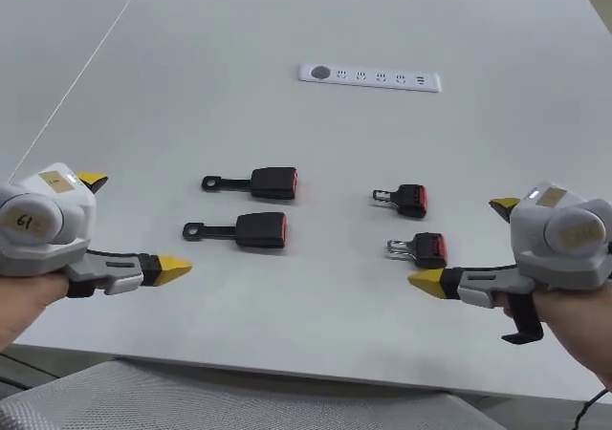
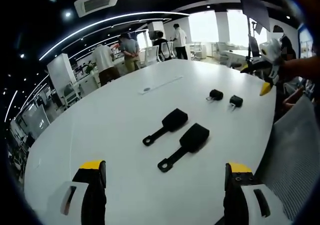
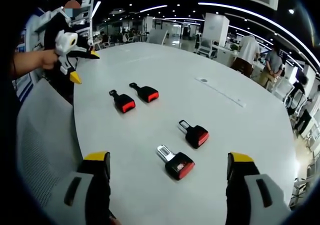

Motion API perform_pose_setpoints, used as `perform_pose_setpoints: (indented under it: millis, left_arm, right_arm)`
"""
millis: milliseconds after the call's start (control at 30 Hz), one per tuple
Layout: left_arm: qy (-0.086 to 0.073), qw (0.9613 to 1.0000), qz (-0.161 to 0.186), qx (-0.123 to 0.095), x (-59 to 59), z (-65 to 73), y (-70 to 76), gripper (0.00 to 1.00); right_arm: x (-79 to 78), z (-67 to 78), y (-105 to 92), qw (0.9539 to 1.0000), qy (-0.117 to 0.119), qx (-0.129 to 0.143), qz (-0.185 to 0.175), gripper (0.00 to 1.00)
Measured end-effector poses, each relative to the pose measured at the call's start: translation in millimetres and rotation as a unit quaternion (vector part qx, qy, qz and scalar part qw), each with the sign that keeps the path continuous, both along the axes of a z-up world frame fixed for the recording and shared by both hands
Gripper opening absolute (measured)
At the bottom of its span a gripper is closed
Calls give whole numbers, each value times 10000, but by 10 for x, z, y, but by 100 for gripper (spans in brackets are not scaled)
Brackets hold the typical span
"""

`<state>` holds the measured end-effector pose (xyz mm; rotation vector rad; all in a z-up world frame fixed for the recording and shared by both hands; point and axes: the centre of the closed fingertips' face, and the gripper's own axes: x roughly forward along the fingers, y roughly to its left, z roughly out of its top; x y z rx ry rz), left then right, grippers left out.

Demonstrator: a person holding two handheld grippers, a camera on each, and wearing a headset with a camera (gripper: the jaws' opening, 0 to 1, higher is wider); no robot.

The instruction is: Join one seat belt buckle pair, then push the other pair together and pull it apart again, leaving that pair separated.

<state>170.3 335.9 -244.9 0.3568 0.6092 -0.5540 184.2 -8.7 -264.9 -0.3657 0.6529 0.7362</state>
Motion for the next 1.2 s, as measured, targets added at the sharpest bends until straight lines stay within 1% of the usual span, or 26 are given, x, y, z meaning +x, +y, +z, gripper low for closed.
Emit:
perform_pose_setpoints:
  millis: [200, 500, 767, 867, 1200]
  left_arm:
    - [4, 10000, 4, -14, 4, -9, -4, 100]
    - [-1, 10000, 24, -9, 20, -12, 17, 100]
    - [1, 10000, 60, -16, 28, -9, 43, 100]
    - [15, 10000, 76, -19, 17, -21, 48, 100]
    - [54, 10000, 18, 10, -30, -47, 0, 100]
  right_arm:
    - [-2, -6, 56, 10000, 27, 14, 40, 99]
    - [33, 5, 77, 10000, 16, 26, 44, 98]
    - [-16, -28, 77, 10000, 67, 24, 47, 98]
    - [-24, -19, 89, 10000, 52, 36, 53, 98]
    - [-48, -27, 118, 10000, 52, 63, 54, 98]
